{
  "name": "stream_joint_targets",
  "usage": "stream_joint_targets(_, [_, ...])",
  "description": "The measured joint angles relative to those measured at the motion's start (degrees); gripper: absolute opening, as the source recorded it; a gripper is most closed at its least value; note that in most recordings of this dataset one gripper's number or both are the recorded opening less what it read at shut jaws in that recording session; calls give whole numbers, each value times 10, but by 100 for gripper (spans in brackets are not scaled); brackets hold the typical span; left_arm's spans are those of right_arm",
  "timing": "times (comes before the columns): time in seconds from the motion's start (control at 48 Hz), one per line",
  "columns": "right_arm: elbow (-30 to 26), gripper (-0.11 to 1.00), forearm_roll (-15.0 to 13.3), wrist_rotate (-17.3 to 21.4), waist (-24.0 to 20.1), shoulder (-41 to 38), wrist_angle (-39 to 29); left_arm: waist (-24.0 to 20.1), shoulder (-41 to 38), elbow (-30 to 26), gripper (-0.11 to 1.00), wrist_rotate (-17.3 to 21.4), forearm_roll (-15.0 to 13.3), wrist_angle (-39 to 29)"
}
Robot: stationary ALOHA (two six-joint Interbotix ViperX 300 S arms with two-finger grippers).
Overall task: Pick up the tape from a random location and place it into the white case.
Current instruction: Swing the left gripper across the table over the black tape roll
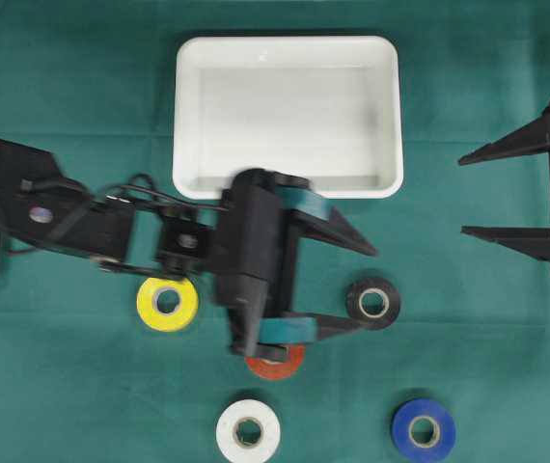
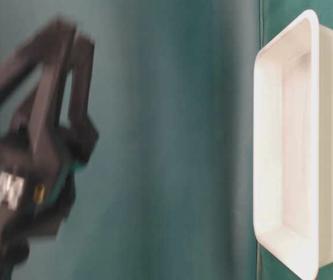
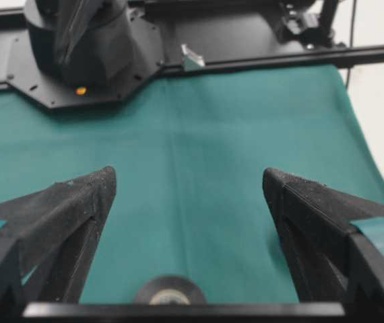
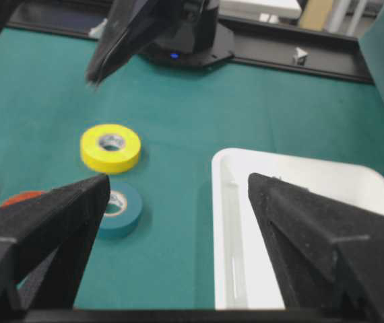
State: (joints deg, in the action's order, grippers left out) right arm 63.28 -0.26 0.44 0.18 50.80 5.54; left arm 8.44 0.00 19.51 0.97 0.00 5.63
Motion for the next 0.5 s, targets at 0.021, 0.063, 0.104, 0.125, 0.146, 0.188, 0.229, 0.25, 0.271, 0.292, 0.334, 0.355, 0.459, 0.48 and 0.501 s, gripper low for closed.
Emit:
stream_joint_targets(0.021, [0, 90, 0, 0, 0, -1, 1, 0, -8, -10, 98, 2, 1, -1])
stream_joint_targets(0.063, [0, 90, 0, 0, 0, -2, 1, 0, -18, -22, 98, 4, 0, -2])
stream_joint_targets(0.104, [0, 90, 0, 0, 0, -2, 1, 0, -30, -34, 98, 6, 0, -4])
stream_joint_targets(0.125, [0, 90, 0, 0, 0, -2, 0, 0, -35, -39, 98, 8, 0, -3])
stream_joint_targets(0.146, [0, 90, 0, 0, 0, -3, 1, 0, -40, -45, 98, 8, 0, -4])
stream_joint_targets(0.188, [0, 90, 0, 0, 0, -3, 1, 0, -46, -54, 98, 10, 1, -4])
stream_joint_targets(0.229, [0, 90, 0, 0, 0, -3, 1, -1, -50, -61, 98, 10, 1, -4])
stream_joint_targets(0.25, [0, 90, 0, 0, 0, -2, 1, -1, -53, -64, 98, 10, 0, -4])
stream_joint_targets(0.271, [0, 90, 0, -1, 0, -3, 1, -2, -54, -67, 98, 10, 0, -4])
stream_joint_targets(0.292, [0, 90, 0, 0, 0, -3, 1, -2, -55, -69, 98, 10, 0, -4])
stream_joint_targets(0.334, [0, 90, 0, -1, 0, -3, 1, -4, -56, -71, 98, 10, 0, -4])
stream_joint_targets(0.355, [0, 90, 0, 0, 0, -3, 1, -4, -57, -73, 98, 10, 0, -4])
stream_joint_targets(0.459, [0, 90, 0, 0, 0, -3, 1, -8, -58, -74, 98, 10, 0, -5])
stream_joint_targets(0.48, [0, 90, 0, 0, 0, -3, 1, -9, -57, -74, 98, 10, 0, -6])
stream_joint_targets(0.501, [0, 90, 0, 0, 0, -3, 1, -9, -58, -73, 98, 10, 0, -7])
